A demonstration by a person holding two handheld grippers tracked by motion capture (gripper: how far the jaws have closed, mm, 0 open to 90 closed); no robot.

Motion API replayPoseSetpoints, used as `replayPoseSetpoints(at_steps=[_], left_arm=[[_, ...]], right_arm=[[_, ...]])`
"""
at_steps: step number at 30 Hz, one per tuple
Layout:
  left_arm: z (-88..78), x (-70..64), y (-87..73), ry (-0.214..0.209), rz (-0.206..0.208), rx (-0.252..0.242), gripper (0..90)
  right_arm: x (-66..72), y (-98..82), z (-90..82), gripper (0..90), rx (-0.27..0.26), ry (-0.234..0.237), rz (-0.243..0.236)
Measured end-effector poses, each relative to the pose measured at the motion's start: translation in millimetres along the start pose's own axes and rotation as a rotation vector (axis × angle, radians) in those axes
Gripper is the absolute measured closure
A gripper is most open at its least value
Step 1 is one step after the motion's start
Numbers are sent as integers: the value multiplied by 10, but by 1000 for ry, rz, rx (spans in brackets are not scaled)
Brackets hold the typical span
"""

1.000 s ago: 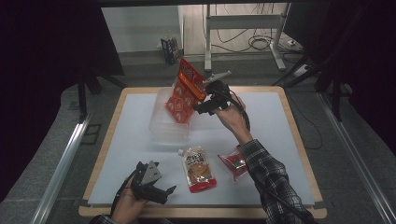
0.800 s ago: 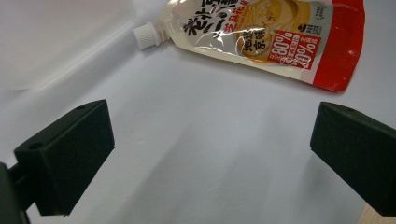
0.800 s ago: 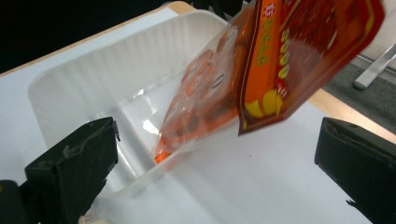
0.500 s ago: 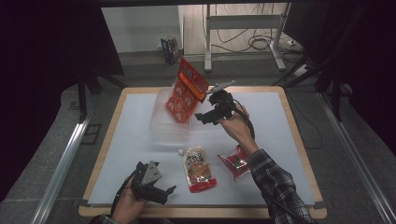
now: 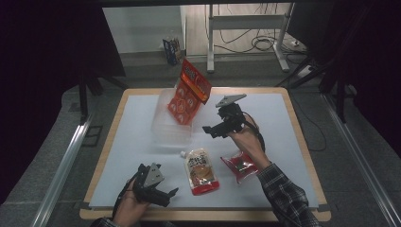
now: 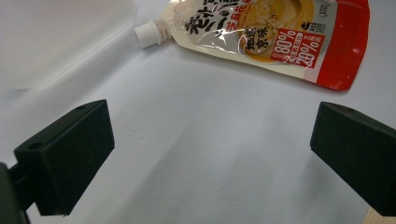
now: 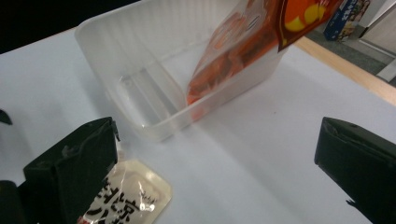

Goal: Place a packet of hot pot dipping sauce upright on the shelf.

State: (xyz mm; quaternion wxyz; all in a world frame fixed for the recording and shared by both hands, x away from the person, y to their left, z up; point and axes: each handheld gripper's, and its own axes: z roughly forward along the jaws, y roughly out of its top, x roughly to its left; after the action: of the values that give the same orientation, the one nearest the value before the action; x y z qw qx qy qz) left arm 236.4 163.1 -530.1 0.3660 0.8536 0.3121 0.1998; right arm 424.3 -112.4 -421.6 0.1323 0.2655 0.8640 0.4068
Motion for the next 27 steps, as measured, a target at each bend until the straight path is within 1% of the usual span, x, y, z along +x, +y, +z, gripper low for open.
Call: replayPoseSetpoints(at_steps=[5,8,11,13,14,16,18,22,27], left_arm=[[0,-1,0,1,0,0,0],[4,0,-2,3,-2,0,0],[4,-3,0,3,-5,-1,0],[-1,-3,2,4,-4,1,0],[-2,-4,3,4,-7,-1,0],[-7,-3,6,6,-8,-1,0],[-11,-2,8,3,-14,0,0],[-22,-8,18,-5,-31,-5,0],[-31,-14,32,-11,-49,-7,0]], right_arm=[[14,-163,-47,0,-8,9,13],[12,-258,-82,0,-15,4,23],[-8,-369,-128,0,-26,2,45],[-21,-423,-146,0,-9,-9,48],[-24,-447,-157,0,-10,-17,50],[-27,-482,-172,0,-6,-17,59],[-23,-523,-189,0,3,-29,56],[15,-597,-244,0,10,-42,62],[64,-696,-294,0,25,-61,47]])
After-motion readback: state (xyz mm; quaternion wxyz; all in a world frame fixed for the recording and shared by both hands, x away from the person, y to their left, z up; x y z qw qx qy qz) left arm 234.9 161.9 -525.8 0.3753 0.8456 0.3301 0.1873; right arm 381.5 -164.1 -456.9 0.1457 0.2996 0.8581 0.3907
